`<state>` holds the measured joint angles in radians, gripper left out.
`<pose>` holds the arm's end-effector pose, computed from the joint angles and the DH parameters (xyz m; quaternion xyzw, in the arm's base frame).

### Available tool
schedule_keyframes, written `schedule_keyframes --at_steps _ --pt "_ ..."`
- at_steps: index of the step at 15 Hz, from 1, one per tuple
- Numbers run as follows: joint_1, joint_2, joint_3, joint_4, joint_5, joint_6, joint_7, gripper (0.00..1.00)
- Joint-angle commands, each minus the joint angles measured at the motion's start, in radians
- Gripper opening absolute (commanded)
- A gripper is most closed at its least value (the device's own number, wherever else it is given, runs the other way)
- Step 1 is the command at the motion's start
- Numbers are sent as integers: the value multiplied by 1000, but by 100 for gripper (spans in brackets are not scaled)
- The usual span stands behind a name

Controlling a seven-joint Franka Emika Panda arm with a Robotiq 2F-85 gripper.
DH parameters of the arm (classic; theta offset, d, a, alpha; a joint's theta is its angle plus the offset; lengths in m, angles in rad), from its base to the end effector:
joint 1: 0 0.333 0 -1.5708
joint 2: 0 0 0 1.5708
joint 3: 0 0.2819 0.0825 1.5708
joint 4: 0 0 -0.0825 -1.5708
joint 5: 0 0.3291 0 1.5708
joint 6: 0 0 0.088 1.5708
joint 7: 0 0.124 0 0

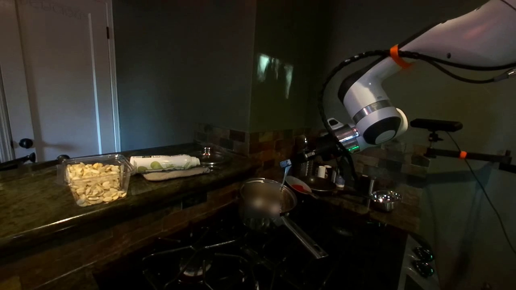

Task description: Use the spoon to mix the objects inside of the pot

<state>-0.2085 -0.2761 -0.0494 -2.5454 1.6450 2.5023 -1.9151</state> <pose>0.4111 -0.1048 0.3806 -0.8478 -0.1355 -0.4837 0.1698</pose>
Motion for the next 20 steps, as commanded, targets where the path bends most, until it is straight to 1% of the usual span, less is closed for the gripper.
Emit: schedule_keyframes --at_steps 1,2,3,4,7,10,13,16,20 --pt "34 17 6 -26 -10 33 98 1" --pt "26 10 -12 -8 -5 13 34 3" --pt "31 16 -10 -12 -7 13 57 3" --pt "35 20 -9 -15 -7 13 68 1" --pt "53 10 3 -40 -22 -4 64 1" --pt "92 -8 19 -61 -17 -50 88 1" --pt "129 5 41 -38 64 -83 42 1" --pt "148 48 67 15 135 -47 -10 1" --pt "137 90 77 72 265 9 -173 1"
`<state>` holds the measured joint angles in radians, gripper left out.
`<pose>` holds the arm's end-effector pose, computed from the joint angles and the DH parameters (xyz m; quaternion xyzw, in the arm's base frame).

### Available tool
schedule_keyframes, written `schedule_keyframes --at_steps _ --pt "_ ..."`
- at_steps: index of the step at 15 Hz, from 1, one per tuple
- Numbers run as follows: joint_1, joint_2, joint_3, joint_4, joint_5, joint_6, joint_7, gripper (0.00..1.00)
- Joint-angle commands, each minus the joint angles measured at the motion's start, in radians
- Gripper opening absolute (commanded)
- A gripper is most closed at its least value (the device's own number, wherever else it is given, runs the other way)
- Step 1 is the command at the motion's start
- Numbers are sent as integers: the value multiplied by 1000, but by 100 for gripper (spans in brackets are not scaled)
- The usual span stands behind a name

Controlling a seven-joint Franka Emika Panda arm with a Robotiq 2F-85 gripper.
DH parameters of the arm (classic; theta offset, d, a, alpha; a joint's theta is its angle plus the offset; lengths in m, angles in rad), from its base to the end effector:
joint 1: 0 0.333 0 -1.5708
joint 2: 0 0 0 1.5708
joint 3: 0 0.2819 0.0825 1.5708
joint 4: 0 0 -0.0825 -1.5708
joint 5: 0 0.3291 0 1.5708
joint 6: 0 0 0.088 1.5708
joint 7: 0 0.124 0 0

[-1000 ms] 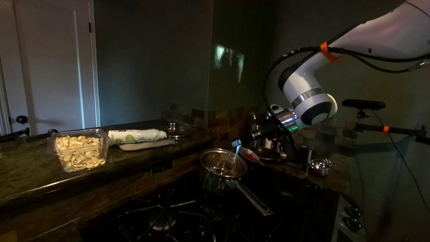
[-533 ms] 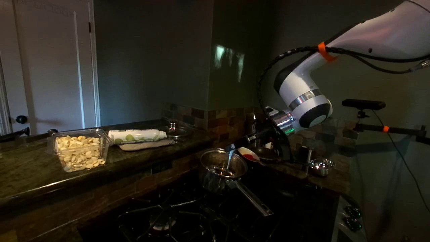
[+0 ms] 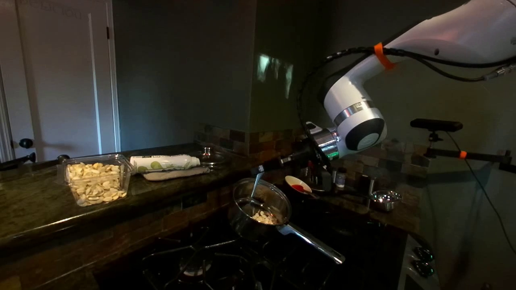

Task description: Use the spoon to mix the objects inside of the pot

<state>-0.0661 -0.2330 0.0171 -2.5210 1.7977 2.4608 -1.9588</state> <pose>0.4332 -0.0118 0.3740 -0.8187 -0.1815 -0.4867 0.2447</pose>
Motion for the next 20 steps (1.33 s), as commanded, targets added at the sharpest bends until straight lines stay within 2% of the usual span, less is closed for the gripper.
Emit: schedule_keyframes --at_steps 1,3,5,8,11,13,14,18,20 --pt "-8 56 9 59 155 66 -175 1" --pt "-19 72 7 83 241 97 -283 1" --pt "-34 80 -1 91 258 123 -380 1" --pt "-60 57 -8 58 182 191 -479 1" --pt "-72 36 -6 33 121 276 -519 1" --pt "-60 22 3 -7 -11 328 -404 1" --pt "-45 12 -4 -32 -120 317 -300 1" --pt "-38 -34 -20 -77 -413 185 -9 1" --pt "-37 -49 -34 -60 -501 101 105 1"
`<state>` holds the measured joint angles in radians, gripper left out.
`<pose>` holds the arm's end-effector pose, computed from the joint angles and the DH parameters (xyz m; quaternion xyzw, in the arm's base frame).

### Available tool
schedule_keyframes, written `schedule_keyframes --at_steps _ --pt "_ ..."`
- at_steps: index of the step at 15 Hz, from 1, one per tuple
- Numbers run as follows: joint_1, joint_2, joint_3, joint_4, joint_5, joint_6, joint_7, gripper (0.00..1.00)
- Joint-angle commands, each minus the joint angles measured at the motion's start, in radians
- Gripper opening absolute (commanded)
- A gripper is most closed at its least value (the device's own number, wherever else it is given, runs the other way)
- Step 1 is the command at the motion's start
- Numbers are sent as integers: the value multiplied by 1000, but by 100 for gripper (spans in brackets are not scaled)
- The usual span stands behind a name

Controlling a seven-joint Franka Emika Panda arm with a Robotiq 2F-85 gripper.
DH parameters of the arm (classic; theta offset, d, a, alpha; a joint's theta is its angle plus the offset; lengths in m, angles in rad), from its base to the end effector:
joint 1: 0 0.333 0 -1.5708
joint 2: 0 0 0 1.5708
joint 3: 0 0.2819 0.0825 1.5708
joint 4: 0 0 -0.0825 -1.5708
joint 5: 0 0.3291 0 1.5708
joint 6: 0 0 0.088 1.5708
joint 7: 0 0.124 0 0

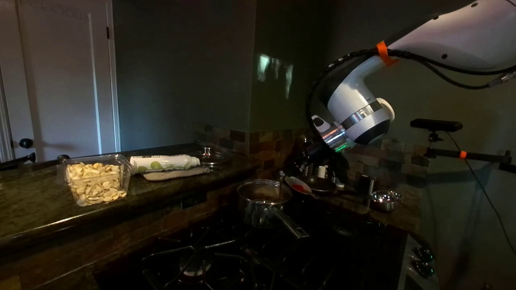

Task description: Use the spoon to mix the objects inside of the pot

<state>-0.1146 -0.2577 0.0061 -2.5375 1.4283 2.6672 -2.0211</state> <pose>0.4228 -0.0676 0.3793 -0.8477 -0.3097 -0.4251 0.0688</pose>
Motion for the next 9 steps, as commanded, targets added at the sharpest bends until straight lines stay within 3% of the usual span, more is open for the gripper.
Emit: schedule_keyframes --at_steps 1,5,9 --pt "14 -30 -31 -35 -163 -152 215 1" --pt "30 -3 -43 -5 -206 -332 367 1" --pt "61 28 -36 24 -48 -369 395 1"
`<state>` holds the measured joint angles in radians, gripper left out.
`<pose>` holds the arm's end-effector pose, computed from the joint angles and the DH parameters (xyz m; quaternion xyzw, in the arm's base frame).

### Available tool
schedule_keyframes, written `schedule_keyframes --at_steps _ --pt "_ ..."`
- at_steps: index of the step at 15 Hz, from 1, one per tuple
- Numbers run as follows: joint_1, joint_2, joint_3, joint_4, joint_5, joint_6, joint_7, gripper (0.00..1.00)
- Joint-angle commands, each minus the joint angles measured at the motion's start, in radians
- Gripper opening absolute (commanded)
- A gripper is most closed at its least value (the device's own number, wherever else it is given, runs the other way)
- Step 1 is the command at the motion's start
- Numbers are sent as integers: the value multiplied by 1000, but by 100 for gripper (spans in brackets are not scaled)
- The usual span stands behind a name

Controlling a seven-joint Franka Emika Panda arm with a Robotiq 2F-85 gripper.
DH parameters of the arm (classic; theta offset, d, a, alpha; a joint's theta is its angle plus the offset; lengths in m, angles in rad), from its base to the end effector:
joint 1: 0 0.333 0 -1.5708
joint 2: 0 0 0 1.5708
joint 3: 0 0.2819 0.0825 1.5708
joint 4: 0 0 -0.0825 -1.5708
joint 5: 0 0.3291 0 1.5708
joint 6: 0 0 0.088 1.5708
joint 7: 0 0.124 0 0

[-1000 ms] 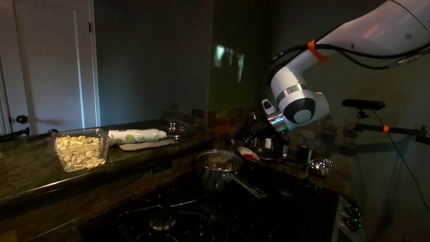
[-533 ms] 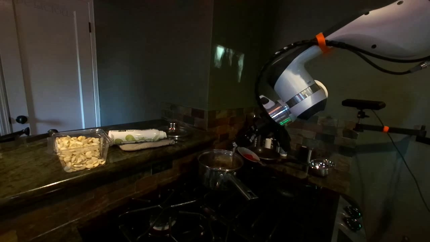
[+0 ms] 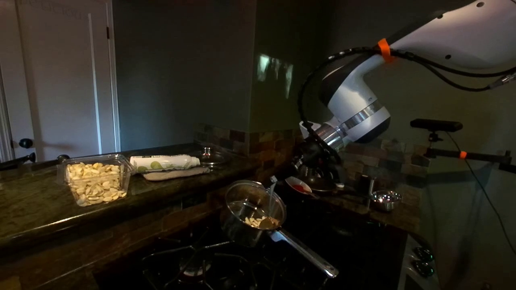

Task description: Use the spoon to mix the objects inside of the pot

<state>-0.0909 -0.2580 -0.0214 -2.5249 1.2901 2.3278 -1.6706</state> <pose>0.4230 -0.0189 0.3771 -0.8480 -0.2764 -0.3658 0.2658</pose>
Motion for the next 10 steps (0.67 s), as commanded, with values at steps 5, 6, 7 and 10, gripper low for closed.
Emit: schedule_keyframes --at_steps 5,6,7,10 --pt "60 57 13 31 298 -1 24 1" --pt "62 58 15 32 344 0 6 1" --pt "64 61 19 36 404 7 -30 1" --pt "54 66 33 53 541 35 -198 1"
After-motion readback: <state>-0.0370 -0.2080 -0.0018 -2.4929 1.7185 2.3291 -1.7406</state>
